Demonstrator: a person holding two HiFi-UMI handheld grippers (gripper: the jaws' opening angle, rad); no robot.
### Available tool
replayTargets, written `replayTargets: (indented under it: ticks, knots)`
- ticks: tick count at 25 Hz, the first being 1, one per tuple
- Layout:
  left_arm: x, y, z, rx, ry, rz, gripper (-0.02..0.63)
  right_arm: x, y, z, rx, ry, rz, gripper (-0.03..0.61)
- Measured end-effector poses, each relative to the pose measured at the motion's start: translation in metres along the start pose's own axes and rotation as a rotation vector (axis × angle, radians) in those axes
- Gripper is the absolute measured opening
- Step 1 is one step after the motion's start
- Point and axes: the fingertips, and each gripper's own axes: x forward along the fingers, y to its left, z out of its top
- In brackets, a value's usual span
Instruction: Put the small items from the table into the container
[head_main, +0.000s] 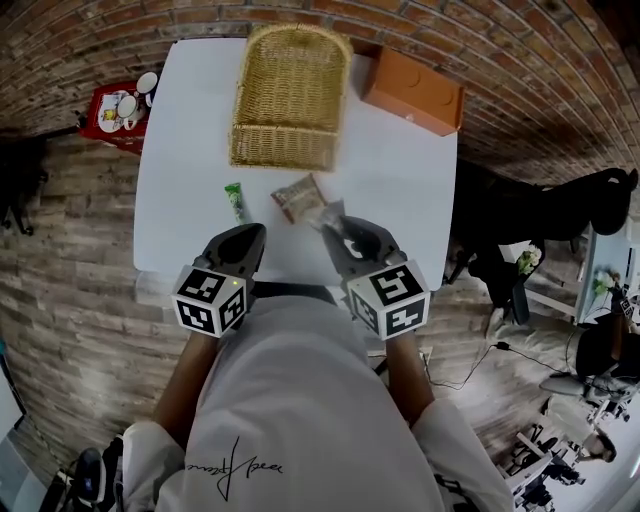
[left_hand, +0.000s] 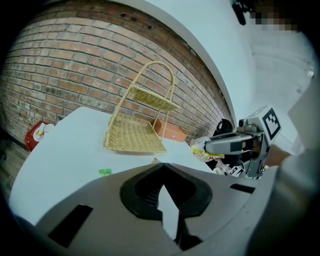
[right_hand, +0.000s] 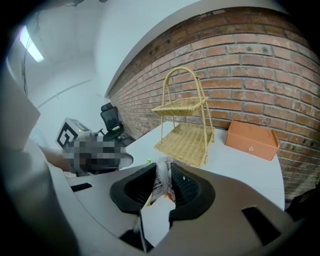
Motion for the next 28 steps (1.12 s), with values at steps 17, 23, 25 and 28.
replayTargets:
  ticks: [17,23,25,28]
  knots:
    - [0.007,-0.001,0.002,-0.006,0.004,-0.022,0.009,-0.021,0.006,0.040,-0.051,-0.050,0.019,0.100]
    - [0.007,0.003,0.005,-0.005,0.002,-0.023,0.009,-0.029,0.011,0.067,-0.064,-0.099,0.037,0.100]
    - [0.007,0.005,0.006,-0.008,-0.004,-0.017,0.009,-0.029,0.012,0.075,-0.075,-0.109,0.039,0.100]
    - [0.005,0.011,0.008,-0.014,-0.015,-0.006,0.009,-0.030,0.013,0.085,-0.091,-0.123,0.040,0.100]
